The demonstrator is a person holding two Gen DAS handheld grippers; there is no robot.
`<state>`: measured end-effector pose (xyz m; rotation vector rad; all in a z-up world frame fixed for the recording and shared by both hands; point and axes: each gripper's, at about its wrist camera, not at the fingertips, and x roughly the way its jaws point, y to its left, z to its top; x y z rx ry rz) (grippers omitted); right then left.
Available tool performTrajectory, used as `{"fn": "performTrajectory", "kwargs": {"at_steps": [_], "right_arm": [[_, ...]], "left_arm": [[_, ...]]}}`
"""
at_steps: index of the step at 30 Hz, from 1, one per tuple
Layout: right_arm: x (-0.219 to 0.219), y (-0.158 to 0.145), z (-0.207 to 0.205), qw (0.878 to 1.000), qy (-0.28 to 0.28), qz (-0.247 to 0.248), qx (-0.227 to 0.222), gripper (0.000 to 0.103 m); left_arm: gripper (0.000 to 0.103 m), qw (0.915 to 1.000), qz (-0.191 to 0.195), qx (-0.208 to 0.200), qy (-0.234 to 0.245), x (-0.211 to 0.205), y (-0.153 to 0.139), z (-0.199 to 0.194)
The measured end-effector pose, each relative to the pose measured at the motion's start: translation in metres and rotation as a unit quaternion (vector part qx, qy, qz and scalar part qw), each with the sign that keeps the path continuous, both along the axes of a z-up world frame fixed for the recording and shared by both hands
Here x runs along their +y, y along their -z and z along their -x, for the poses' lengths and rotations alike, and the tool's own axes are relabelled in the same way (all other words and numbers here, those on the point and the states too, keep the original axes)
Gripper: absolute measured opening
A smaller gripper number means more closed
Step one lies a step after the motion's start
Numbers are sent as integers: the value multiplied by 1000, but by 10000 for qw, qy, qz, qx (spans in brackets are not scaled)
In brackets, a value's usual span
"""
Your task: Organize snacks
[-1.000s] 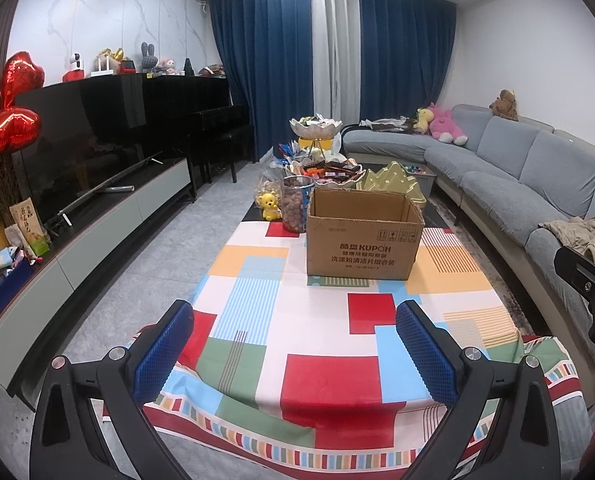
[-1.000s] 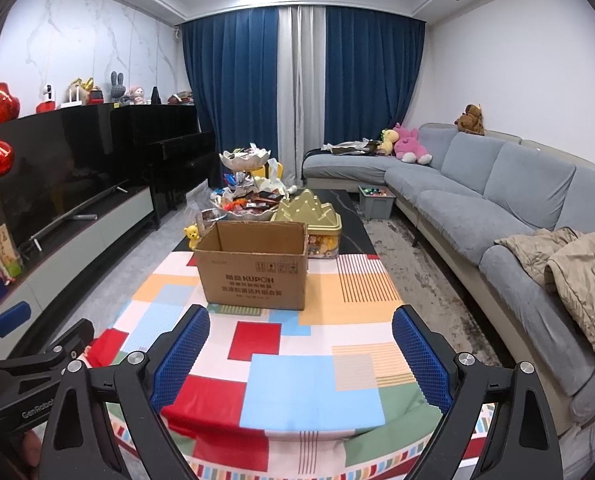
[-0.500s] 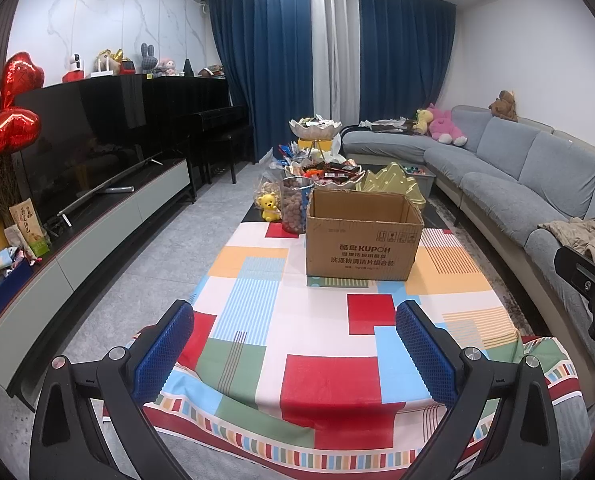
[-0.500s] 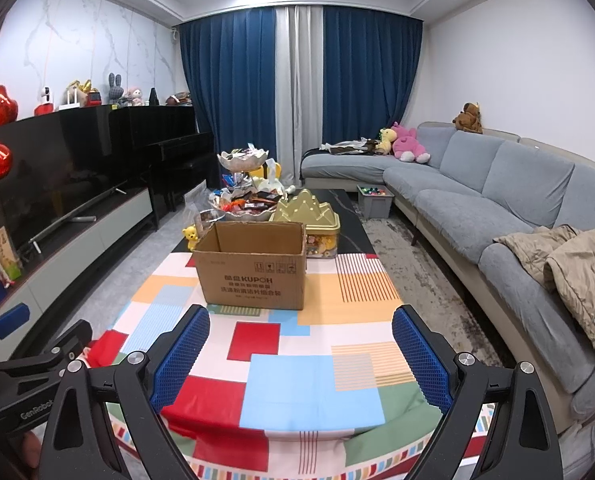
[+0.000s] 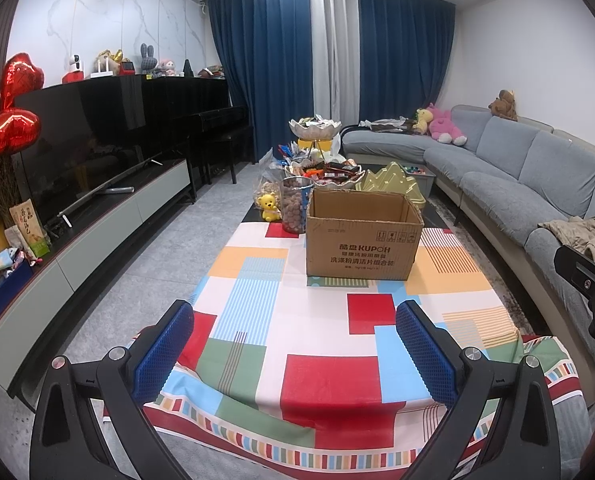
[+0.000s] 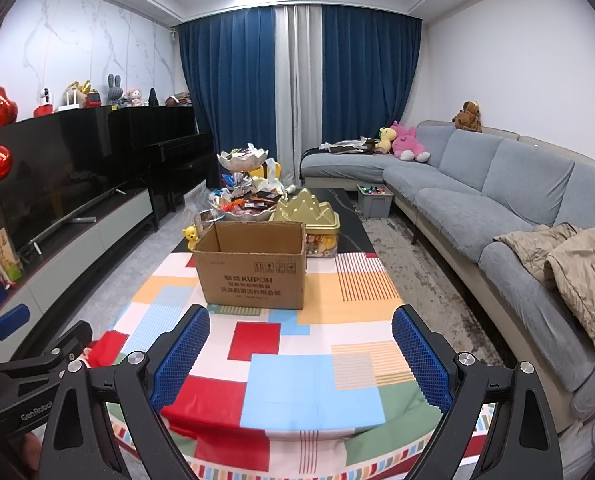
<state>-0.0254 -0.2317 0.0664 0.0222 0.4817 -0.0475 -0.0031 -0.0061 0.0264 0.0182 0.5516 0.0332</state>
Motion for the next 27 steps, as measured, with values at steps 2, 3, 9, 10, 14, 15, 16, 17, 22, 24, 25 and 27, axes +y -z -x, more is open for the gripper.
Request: {"fn": "performTrajectory", "kwargs": {"at_steps": [2, 3, 9, 10, 14, 15, 16, 17, 22, 24, 25, 27], "right_arm": [[0, 0, 0, 10000, -6, -5, 7, 94], [-1, 0, 0, 10000, -2, -9, 10, 94], [-1, 0, 0, 10000, -3, -6, 10, 94], [-1, 0, 0, 10000, 3, -7, 11, 94], [-1, 2, 0, 10000, 10, -17, 24, 94], [-1, 2, 0, 10000, 11, -15, 25, 94], [-1, 2, 0, 10000, 12, -14, 24, 94], [-1, 2, 0, 10000, 8, -16, 21, 94], [-1, 2, 0, 10000, 8, -20, 26, 94], [-1, 2, 0, 10000, 11, -22, 25, 94], [-1, 2, 0, 10000, 12, -20, 27, 94], [-1, 2, 0, 10000, 18, -17, 31, 94]], "left_arm": [[103, 10000, 8, 1, 12, 0, 0, 0], [103, 10000, 12, 4, 16, 1, 0, 0], [103, 10000, 10, 2, 7, 1, 0, 0], [103, 10000, 13, 1, 6, 1, 0, 0], [103, 10000, 11, 2, 12, 1, 0, 0], [103, 10000, 12, 1, 12, 1, 0, 1], [103, 10000, 13, -3, 15, 1, 0, 1], [103, 10000, 14, -3, 16, 1, 0, 1], [103, 10000, 18, 0, 22, 1, 0, 1], [103, 10000, 14, 11, 34, -1, 0, 1], [103, 10000, 13, 20, 39, -2, 0, 1], [103, 10000, 12, 22, 38, -3, 0, 0]]}}
